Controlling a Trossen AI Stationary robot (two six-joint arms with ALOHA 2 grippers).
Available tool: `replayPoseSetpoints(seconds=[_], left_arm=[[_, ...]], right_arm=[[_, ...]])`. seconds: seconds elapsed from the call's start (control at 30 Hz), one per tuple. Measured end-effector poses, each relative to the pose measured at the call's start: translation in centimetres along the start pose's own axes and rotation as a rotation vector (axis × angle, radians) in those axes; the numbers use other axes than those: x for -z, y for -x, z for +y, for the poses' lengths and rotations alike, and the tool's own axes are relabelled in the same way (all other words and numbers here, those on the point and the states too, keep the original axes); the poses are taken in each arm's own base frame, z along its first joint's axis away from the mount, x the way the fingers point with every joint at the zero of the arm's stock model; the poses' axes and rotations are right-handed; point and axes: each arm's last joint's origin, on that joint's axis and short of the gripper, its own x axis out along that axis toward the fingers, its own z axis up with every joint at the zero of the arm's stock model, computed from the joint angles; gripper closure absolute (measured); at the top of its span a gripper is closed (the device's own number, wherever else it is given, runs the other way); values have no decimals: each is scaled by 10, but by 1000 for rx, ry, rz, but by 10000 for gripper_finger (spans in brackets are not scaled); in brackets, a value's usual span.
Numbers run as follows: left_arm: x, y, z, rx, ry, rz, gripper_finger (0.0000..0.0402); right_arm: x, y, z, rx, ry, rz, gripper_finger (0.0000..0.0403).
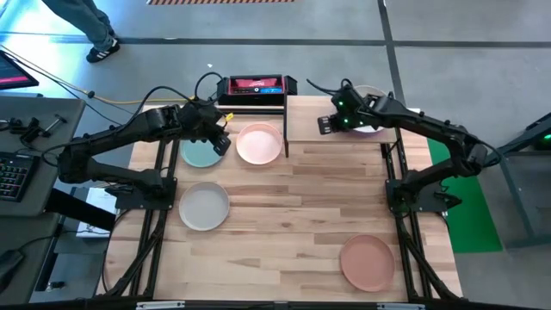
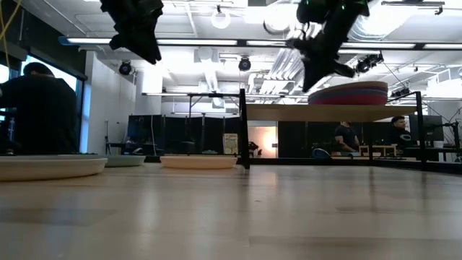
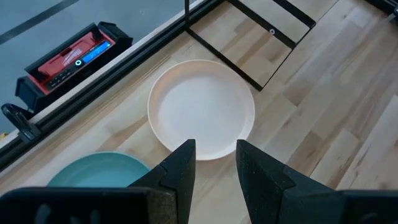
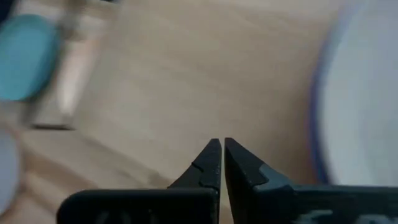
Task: Place and stack plates onto a shelf
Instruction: Put the light blue plate on the shelf
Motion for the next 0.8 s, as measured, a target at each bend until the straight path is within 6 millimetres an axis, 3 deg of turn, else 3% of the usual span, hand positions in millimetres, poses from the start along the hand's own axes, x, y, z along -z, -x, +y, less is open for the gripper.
replayPoseSetpoints(seconds=[0.2,0.5,0.63,0.8], left_arm=[[5,-1,2,-17,-18,47,296],[44,-31,7,-69,26,226,296],[56,-40,10,-98,63,269,296],[71,-51,12,-114,83,305,296]], right_arm=[[-13,33,31,-179,203,-69,403],[-29,94,63,-332,426,-241,402],[-28,108,70,-359,498,-269,402],[-26,111,73,-371,513,-271,402]])
